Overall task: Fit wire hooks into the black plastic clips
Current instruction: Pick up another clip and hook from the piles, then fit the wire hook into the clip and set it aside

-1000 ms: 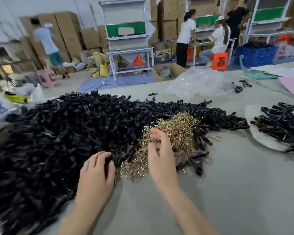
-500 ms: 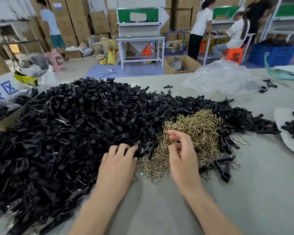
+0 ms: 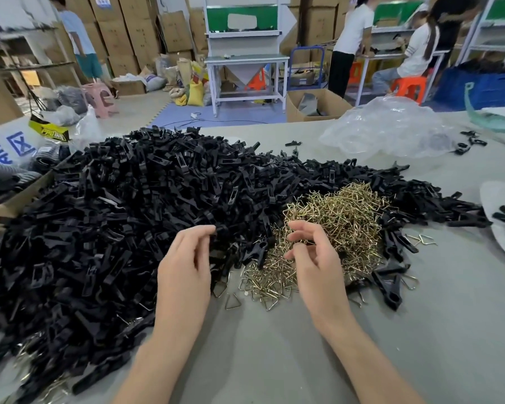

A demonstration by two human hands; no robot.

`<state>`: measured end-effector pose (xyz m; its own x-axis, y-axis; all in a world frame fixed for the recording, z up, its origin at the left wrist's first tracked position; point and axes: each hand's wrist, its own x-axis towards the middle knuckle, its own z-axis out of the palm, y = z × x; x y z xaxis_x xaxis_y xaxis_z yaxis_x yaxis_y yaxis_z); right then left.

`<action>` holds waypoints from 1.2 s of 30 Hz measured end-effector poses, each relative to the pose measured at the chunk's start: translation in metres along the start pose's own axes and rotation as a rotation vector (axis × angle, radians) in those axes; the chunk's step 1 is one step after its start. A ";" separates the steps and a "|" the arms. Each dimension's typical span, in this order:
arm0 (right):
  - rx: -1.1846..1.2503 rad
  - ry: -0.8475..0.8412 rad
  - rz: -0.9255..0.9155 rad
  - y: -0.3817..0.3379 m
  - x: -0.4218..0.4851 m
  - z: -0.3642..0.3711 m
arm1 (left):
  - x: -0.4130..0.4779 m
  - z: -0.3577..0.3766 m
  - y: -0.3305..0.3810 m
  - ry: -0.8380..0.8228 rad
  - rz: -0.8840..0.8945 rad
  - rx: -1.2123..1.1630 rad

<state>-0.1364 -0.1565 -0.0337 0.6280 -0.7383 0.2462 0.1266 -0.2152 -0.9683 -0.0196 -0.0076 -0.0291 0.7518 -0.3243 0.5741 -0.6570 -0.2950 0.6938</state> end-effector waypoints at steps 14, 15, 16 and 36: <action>0.069 -0.201 0.071 -0.007 -0.008 0.013 | 0.002 0.003 0.017 0.061 -0.336 -0.480; 0.081 -0.227 0.072 -0.008 -0.009 0.015 | 0.000 0.005 0.023 0.028 -0.383 -0.607; 0.084 -0.250 0.070 -0.009 -0.009 0.017 | -0.002 0.008 0.027 -0.012 -0.402 -0.673; 0.691 -0.212 0.397 -0.014 0.003 0.003 | -0.013 0.012 0.038 -0.150 -0.456 -0.707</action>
<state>-0.1337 -0.1538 -0.0198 0.8481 -0.5257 -0.0660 0.2654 0.5292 -0.8059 -0.0547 -0.0258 -0.0157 0.8863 -0.4402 0.1439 -0.0654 0.1887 0.9799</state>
